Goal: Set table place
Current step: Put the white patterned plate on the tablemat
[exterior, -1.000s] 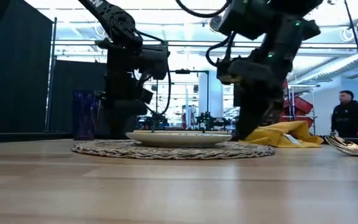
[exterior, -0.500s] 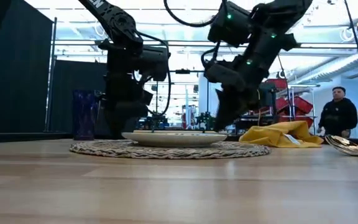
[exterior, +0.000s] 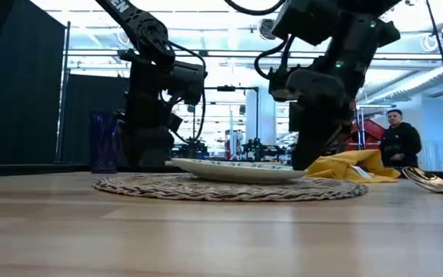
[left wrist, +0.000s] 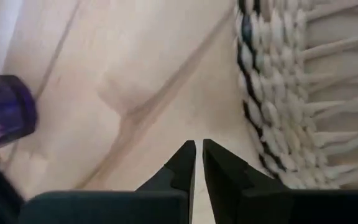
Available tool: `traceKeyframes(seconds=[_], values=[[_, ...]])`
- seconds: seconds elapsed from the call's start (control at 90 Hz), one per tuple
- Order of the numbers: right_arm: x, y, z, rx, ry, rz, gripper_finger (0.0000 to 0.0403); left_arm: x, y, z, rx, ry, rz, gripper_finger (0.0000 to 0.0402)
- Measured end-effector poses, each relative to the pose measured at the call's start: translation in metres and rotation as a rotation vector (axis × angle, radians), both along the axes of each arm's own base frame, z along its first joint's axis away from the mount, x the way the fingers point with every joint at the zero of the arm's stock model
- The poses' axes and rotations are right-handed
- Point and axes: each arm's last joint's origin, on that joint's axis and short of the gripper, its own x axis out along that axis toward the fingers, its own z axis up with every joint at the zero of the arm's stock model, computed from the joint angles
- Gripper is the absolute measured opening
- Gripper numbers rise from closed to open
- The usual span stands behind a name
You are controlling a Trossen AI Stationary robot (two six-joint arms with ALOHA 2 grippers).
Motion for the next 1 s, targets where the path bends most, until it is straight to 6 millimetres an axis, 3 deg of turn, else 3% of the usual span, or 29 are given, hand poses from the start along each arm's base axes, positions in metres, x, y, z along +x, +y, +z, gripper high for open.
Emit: traceKeyframes(seconds=[0.278,0.722,1.0], values=[[-0.005,0.013,0.003,0.017,-0.008,0.001,0.0000,0.013,-0.006,-0.001,-0.060,-0.120,-0.048,0.0017],[-0.040,0.032,0.019,0.029,0.146,-0.026,0.0000,0.015,-0.011,-0.001,-0.080,-0.136,-0.059,0.0017],[-0.046,0.038,0.023,0.020,0.158,-0.034,0.0000,0.024,-0.024,-0.001,-0.117,-0.212,-0.103,0.0017]])
